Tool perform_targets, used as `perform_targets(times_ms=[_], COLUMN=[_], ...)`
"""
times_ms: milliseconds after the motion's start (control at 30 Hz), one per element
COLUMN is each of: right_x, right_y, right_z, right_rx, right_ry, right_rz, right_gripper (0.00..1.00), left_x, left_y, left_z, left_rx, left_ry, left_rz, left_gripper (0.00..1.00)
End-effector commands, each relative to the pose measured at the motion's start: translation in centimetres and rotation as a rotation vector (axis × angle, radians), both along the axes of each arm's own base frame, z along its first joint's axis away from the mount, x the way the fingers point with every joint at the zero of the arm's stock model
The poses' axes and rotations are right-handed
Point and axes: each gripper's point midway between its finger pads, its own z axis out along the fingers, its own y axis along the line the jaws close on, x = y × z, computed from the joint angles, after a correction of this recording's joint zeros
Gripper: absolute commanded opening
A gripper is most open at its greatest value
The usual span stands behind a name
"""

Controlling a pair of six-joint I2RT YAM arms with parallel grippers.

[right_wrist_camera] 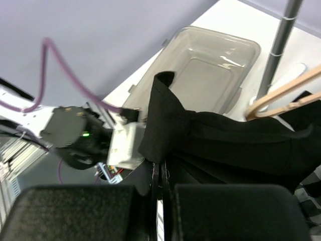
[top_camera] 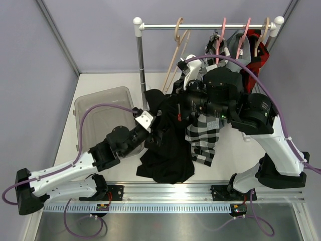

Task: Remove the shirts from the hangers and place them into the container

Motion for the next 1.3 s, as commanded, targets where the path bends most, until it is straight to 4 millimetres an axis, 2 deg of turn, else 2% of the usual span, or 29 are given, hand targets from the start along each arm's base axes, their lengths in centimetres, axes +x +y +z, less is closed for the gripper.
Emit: perform_targets(times_ms=[0,33,100,167,233,300,333,367,400,433,500,533,600,633,700,733,767,800,833,900,933,967,1033,1100,1133,1167,1200,1233,1267], right_x=[-3.0,-4.1,-5.0,-6.2,-6.5,-6.3,-5.6,-5.2,-4.7,-3.7,-2.5,-1.6,-0.8,-0.3,0.2,0.4,0.5,0.7,0.7,0.6,0.4,0.3,0.4,0.6,0.8,0.9,1.1,1.2,1.3], right_y=[1.1,1.2,1.3,1.2,0.7,0.2,-0.7,-1.2,-1.9,-3.5,-5.2,-6.8,-8.1,-9.3,-9.9,-11.0,-11.2,-11.2,-11.8,-11.3,-10.8,-10.4,-9.3,-8.7,-8.3,-8.1,-7.8,-7.3,-7.2], right_z=[1.5,1.8,2.1,2.4,2.6,2.5,2.5,2.5,2.6,2.7,2.3,2.4,1.7,1.7,0.6,0.8,0.4,-0.9,-0.6,-2.2,-2.0,-2.5,-3.6,-4.4,-5.0,-5.3,-6.0,-6.5,-6.8], right_rx=[0.047,0.062,0.079,0.094,0.107,0.103,0.096,0.090,0.087,0.077,0.053,0.045,0.009,0.005,-0.030,-0.020,-0.027,-0.059,-0.032,-0.053,-0.030,-0.038,-0.063,-0.094,-0.120,-0.133,-0.153,-0.174,-0.188], right_ry=[-0.001,0.008,0.015,0.020,0.019,0.016,0.006,-0.001,-0.010,-0.030,-0.053,-0.075,-0.094,-0.106,-0.113,-0.121,-0.124,-0.122,-0.127,-0.115,-0.112,-0.106,-0.094,-0.092,-0.091,-0.090,-0.088,-0.086,-0.089], right_rz=[0.104,0.152,0.179,0.208,0.204,0.179,0.124,0.095,0.056,-0.027,-0.122,-0.200,-0.267,-0.321,-0.360,-0.396,-0.405,-0.415,-0.433,-0.418,-0.393,-0.381,-0.359,-0.354,-0.356,-0.358,-0.355,-0.346,-0.348], right_gripper=[0.00,0.00,0.00,0.00,0.00,0.00,0.04,0.16,0.35,0.66,0.93,0.99,0.99,0.99,1.00,0.99,1.00,0.99,0.99,1.00,0.98,0.94,0.89,0.89,0.92,0.93,0.95,0.97,0.97], left_x=[2.7,3.1,3.4,3.5,3.1,3.3,3.5,3.3,3.5,3.5,3.0,2.8,2.4,1.9,1.4,0.9,0.7,0.5,0.0,-0.5,-0.2,-0.7,-0.8,-0.8,-0.6,0.1,0.1,0.9,3.1], left_y=[0.5,0.3,-0.7,-2.1,-2.2,-0.7,0.3,2.2,4.1,5.6,9.6,11.0,13.9,15.4,17.7,18.9,19.7,20.6,21.6,22.8,22.4,23.2,22.9,22.7,22.8,22.1,22.2,23.1,21.6], left_z=[3.1,4.0,4.1,5.6,7.0,8.8,9.5,11.7,11.9,12.8,15.2,16.2,17.3,19.2,20.9,22.6,23.5,24.9,26.4,29.3,30.1,31.9,33.8,35.8,36.4,36.7,37.9,38.2,36.7], left_rx=[-0.104,-0.112,-0.083,-0.087,-0.118,-0.156,-0.161,-0.205,-0.180,-0.182,-0.199,-0.190,-0.164,-0.174,-0.157,-0.181,-0.188,-0.179,-0.193,-0.249,-0.177,-0.196,-0.161,-0.171,-0.147,-0.129,-0.122,-0.154,-0.069], left_ry=[-0.063,-0.070,-0.059,-0.062,-0.067,-0.076,-0.076,-0.091,-0.087,-0.101,-0.119,-0.137,-0.138,-0.166,-0.208,-0.230,-0.248,-0.294,-0.319,-0.385,-0.434,-0.464,-0.549,-0.604,-0.633,-0.644,-0.666,-0.649,-0.606], left_rz=[0.162,0.172,0.163,0.131,0.115,0.172,0.209,0.255,0.334,0.375,0.480,0.518,0.603,0.622,0.673,0.691,0.710,0.734,0.744,0.775,0.784,0.789,0.784,0.789,0.812,0.816,0.798,0.828,0.797], left_gripper=[0.99,0.99,0.99,0.50,0.00,0.00,0.00,0.00,0.00,0.00,0.00,0.00,0.00,0.00,0.00,0.00,0.00,0.00,0.00,0.00,0.00,0.00,0.00,0.00,0.00,0.00,0.00,0.00,0.00])
